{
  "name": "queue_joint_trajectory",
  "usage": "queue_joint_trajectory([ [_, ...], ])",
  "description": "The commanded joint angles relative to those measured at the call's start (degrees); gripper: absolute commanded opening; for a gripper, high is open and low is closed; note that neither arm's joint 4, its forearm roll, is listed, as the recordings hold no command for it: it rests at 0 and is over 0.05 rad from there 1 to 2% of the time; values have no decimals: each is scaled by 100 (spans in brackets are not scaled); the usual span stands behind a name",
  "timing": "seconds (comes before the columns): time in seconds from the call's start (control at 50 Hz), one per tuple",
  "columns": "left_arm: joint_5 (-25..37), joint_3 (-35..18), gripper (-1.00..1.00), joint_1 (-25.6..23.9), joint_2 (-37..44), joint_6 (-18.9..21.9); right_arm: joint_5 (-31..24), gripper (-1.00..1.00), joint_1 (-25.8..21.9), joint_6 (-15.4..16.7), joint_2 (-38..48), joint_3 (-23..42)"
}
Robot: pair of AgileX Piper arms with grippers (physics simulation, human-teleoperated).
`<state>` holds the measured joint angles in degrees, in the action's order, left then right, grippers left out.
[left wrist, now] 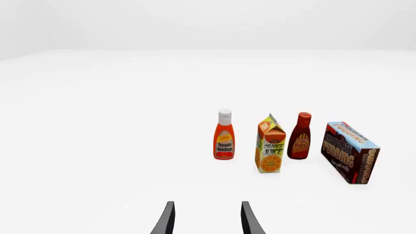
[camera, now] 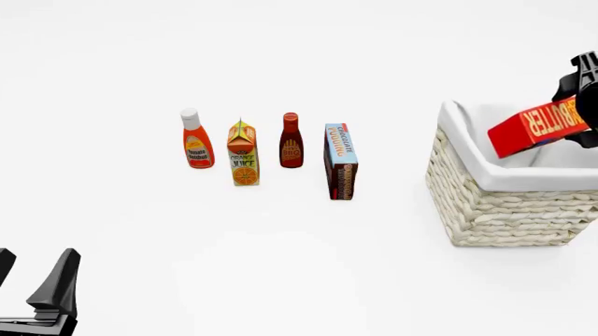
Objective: Pick the butter and place it in the basket.
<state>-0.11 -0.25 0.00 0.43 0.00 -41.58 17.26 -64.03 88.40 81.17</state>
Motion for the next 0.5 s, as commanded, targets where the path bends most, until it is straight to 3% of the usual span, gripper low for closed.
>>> queue_joint_trajectory([
  [0.02, 0, 0, 100, 0, 0, 0, 146, -100, 9, -105, 5, -2],
  [0.5, 0, 0, 100, 0, 0, 0, 208, -100, 31, -87, 116, 35],
])
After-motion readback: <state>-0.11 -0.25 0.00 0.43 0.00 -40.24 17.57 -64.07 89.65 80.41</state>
